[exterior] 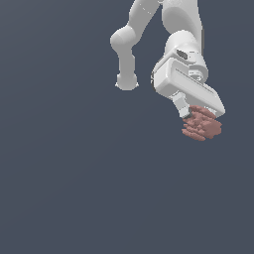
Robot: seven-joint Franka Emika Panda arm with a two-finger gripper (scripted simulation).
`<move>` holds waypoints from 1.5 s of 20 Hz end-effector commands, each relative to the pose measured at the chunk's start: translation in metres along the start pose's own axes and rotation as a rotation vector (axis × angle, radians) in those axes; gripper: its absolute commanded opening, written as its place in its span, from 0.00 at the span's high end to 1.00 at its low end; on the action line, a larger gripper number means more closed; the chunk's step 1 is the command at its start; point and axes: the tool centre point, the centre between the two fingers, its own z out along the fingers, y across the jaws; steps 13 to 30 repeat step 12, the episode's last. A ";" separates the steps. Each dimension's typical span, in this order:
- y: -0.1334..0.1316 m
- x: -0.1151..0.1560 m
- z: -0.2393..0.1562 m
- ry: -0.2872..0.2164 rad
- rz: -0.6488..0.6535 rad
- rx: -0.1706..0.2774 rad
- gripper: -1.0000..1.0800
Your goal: Pick up the object and move it to a goal position.
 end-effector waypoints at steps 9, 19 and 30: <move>0.008 0.038 -0.016 0.106 0.003 -0.071 1.00; 0.008 0.040 -0.017 0.111 0.003 -0.075 1.00; 0.008 0.040 -0.017 0.111 0.003 -0.075 1.00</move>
